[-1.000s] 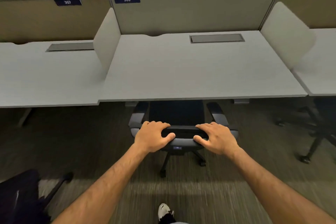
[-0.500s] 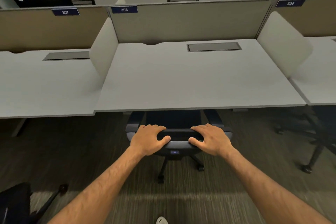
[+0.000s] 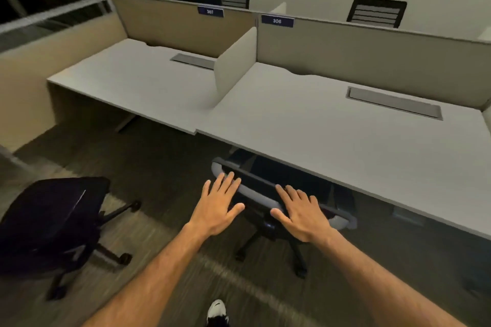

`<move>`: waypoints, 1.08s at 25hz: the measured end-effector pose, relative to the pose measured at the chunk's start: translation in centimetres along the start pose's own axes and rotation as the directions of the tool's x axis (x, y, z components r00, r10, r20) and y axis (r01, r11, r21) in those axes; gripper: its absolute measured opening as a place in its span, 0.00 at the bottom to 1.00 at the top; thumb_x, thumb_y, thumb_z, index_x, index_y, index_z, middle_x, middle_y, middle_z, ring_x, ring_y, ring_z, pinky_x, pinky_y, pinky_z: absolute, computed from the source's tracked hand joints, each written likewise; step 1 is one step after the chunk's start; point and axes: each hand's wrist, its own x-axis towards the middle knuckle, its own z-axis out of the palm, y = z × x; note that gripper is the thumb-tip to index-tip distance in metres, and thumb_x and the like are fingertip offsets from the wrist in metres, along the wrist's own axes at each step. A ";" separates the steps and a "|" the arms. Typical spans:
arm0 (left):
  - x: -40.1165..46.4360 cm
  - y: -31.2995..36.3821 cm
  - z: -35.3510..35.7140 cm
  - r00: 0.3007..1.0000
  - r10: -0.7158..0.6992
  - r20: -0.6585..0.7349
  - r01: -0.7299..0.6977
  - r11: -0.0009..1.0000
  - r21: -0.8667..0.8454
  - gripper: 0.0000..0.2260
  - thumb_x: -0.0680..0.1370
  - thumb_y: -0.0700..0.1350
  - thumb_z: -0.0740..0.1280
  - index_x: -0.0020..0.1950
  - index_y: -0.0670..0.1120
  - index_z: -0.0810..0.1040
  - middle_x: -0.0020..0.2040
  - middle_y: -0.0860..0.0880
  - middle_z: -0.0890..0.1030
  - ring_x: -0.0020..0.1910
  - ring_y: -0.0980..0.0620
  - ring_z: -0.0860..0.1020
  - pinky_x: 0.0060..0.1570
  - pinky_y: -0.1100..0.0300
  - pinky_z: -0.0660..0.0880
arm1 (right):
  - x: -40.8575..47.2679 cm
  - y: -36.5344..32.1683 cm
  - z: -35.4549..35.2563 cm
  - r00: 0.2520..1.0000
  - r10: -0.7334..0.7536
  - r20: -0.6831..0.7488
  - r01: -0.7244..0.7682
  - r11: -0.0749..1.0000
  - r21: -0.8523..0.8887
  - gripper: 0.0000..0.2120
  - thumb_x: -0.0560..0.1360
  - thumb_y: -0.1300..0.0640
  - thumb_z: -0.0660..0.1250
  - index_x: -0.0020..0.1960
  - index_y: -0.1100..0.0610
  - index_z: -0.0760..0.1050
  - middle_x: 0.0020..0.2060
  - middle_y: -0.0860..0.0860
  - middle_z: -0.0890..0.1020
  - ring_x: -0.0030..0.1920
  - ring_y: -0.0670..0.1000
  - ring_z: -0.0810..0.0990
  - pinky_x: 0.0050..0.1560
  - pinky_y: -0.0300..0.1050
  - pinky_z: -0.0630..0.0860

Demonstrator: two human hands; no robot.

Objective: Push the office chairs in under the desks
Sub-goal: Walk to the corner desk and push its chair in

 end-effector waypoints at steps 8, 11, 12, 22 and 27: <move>-18.1 -5.6 -0.3 0.817 -0.573 -0.069 0.561 0.817 -0.132 0.37 0.83 0.65 0.54 0.83 0.51 0.39 0.84 0.50 0.43 0.82 0.50 0.40 0.78 0.43 0.39 | 1.9 -14.8 2.3 0.845 -0.530 0.074 0.530 0.848 0.012 0.36 0.77 0.25 0.37 0.80 0.38 0.33 0.81 0.46 0.37 0.79 0.51 0.30 0.76 0.60 0.30; -25.7 -8.9 -1.9 0.688 -0.715 -0.125 0.691 0.698 -0.186 0.38 0.82 0.66 0.54 0.83 0.52 0.38 0.84 0.50 0.43 0.82 0.50 0.41 0.78 0.43 0.40 | 1.6 -23.3 2.7 0.744 -0.662 0.087 0.659 0.749 0.062 0.35 0.79 0.27 0.41 0.80 0.39 0.32 0.81 0.46 0.37 0.80 0.51 0.33 0.76 0.59 0.32; -28.1 -10.1 -2.7 0.649 -0.746 -0.147 0.719 0.665 -0.201 0.38 0.82 0.66 0.55 0.83 0.52 0.39 0.84 0.50 0.44 0.82 0.50 0.42 0.78 0.43 0.41 | 1.4 -26.5 2.6 0.708 -0.702 0.082 0.697 0.713 0.082 0.35 0.79 0.27 0.41 0.80 0.39 0.33 0.81 0.46 0.37 0.80 0.51 0.34 0.77 0.59 0.32; -51.3 -24.9 -14.8 0.393 -0.832 -0.391 0.840 0.498 -0.217 0.36 0.82 0.66 0.55 0.84 0.53 0.45 0.84 0.49 0.50 0.82 0.49 0.47 0.78 0.45 0.44 | -2.1 -60.4 2.0 0.390 -0.920 -0.029 0.909 0.380 0.172 0.36 0.80 0.29 0.45 0.81 0.41 0.37 0.82 0.45 0.40 0.80 0.48 0.34 0.79 0.60 0.37; -60.2 -30.7 -17.7 0.296 -0.857 -0.422 0.881 0.415 -0.225 0.35 0.82 0.67 0.53 0.84 0.53 0.45 0.84 0.50 0.50 0.82 0.50 0.47 0.79 0.43 0.46 | -2.6 -71.8 3.3 0.318 -0.945 -0.081 0.935 0.299 0.190 0.36 0.79 0.27 0.44 0.81 0.40 0.37 0.82 0.45 0.42 0.80 0.48 0.36 0.79 0.60 0.39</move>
